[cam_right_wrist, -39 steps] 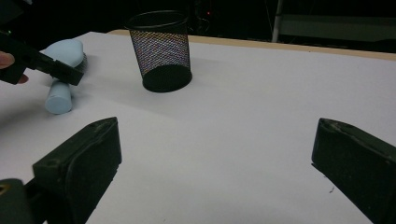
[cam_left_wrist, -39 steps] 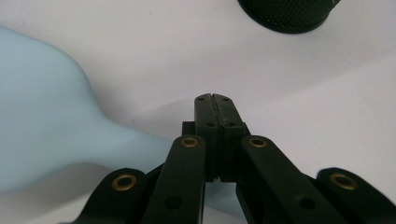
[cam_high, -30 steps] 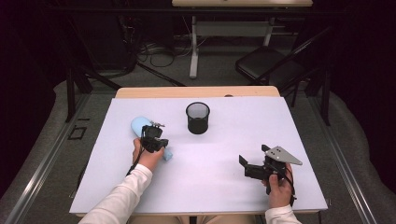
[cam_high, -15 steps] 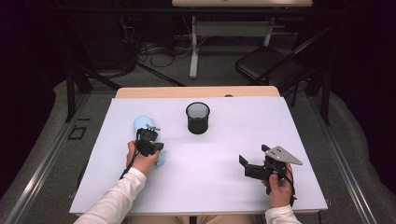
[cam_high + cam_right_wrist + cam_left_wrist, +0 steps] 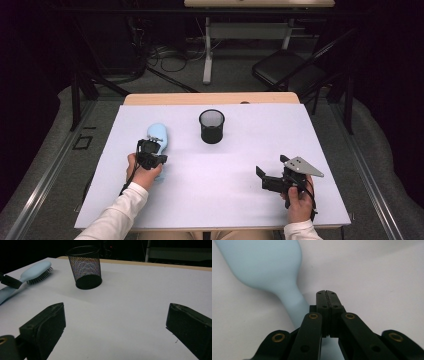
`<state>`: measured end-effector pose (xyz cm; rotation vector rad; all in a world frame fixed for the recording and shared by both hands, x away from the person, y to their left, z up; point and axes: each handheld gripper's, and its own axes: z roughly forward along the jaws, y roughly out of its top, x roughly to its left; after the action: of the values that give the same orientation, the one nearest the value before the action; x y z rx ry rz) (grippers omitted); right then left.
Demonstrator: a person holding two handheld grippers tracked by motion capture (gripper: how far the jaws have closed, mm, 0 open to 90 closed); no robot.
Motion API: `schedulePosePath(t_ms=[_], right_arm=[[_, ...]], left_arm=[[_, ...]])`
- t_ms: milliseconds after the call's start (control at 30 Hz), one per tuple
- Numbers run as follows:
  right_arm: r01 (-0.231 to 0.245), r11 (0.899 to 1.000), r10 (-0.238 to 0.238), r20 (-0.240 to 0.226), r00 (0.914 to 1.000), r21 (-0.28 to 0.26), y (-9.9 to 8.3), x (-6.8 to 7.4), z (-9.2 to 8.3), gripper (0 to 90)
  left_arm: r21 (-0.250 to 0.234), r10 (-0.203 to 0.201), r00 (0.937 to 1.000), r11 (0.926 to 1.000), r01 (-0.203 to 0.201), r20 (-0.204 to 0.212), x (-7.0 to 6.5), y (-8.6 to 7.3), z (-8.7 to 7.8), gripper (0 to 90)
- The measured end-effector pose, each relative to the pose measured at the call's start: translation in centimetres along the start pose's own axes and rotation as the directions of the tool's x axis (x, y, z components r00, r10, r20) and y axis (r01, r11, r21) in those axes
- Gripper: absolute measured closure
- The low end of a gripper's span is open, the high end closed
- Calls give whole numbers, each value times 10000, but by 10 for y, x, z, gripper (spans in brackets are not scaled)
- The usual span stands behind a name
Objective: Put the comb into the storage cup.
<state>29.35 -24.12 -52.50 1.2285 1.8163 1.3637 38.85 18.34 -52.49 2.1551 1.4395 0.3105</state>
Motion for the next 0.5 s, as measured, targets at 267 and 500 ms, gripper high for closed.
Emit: schedulePosePath(t_ms=[267,500], right_arm=[[-4,10000,4,16,10000,32,0,0,0,20],[-12,10000,12,41,10000,-21,0,-1,-1,20]], left_arm=[[-19,-78,10000,10000,78,-13,7,-4,-6,900],[53,-73,9998,10000,74,-174,7,-5,-8,900]])
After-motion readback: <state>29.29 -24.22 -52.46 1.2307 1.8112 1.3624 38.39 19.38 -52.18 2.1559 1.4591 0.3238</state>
